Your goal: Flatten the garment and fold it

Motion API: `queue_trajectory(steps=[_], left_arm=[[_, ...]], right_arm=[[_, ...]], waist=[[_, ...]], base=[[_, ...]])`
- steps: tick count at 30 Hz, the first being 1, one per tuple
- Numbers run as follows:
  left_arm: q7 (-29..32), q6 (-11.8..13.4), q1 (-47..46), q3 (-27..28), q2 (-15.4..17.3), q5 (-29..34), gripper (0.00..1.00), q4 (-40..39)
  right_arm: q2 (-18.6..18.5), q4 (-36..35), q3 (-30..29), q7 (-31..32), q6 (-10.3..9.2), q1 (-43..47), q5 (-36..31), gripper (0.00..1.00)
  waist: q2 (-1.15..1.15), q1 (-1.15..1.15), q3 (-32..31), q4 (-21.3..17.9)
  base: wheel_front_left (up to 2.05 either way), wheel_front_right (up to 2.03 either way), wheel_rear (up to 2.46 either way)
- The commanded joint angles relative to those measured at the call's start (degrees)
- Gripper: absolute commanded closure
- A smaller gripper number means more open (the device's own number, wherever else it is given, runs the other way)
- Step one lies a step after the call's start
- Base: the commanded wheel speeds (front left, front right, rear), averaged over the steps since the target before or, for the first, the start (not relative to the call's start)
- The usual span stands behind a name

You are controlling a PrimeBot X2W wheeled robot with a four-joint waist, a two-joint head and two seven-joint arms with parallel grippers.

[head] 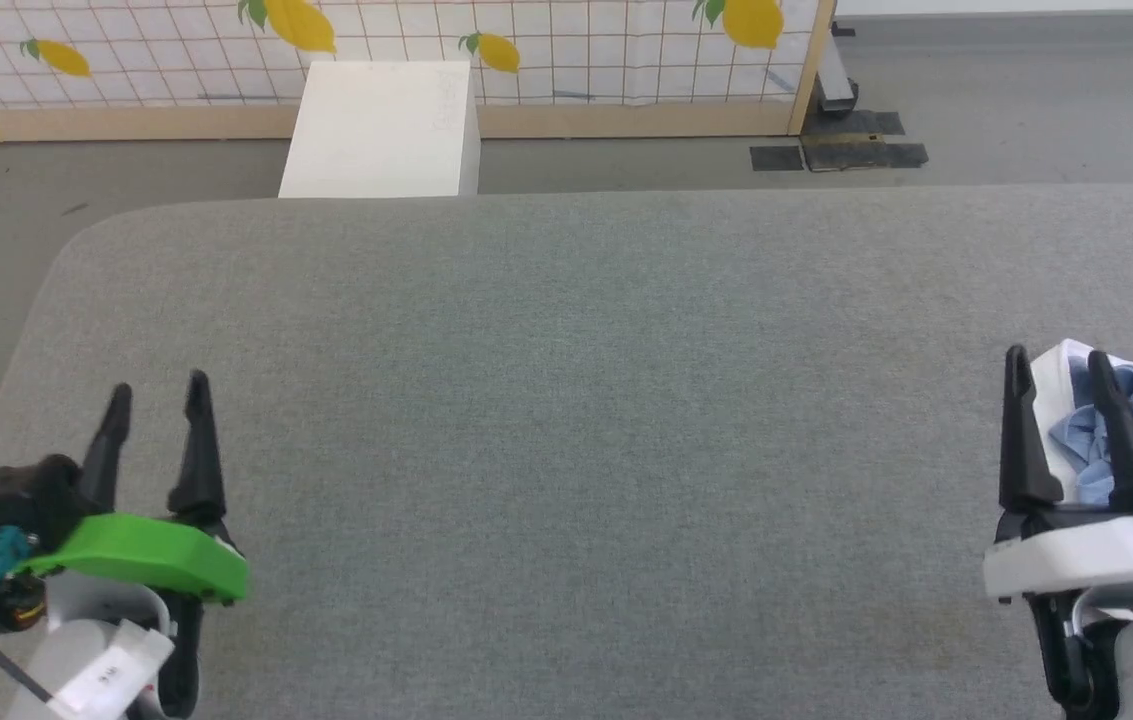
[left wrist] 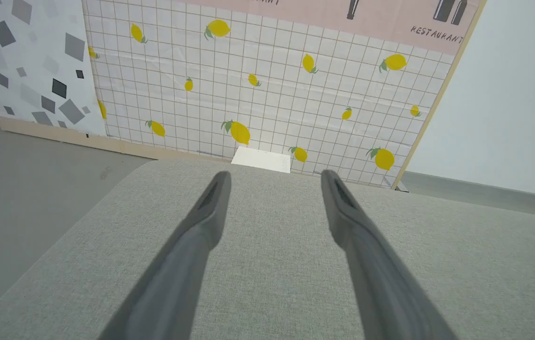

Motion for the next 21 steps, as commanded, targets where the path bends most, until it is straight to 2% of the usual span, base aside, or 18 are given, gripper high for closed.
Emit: queue_trajectory(steps=[1, 12, 21], left_arm=[[0.0, -0.6, 0.8, -0.8, -0.1, 1.0, 0.00, 0.8], [-1.6, -1.1, 1.7, -4.5, -1.1, 4.0, 0.00, 4.5], [-2.0, -0.7, 2.1, -4.8, -1.4, 4.2, 0.00, 5.1]], right_arm=[[0.1, 0.3, 0.1, -0.4, -0.08, 1.1, -0.1, 0.00], [0.1, 0.8, 0.5, 0.4, -0.08, 4.8, -0.1, 0.00], [0.1, 0.7, 0.3, 1.6, -0.08, 5.7, -0.4, 0.00]], waist=[[0.28, 0.00, -0.2, -0.2], [0.28, 0.00, -1.5, -1.0], [0.28, 0.00, -2.1, -1.1]], base=[[0.00, 0.00, 0.00], [0.00, 0.00, 0.00], [0.00, 0.00, 0.00]])
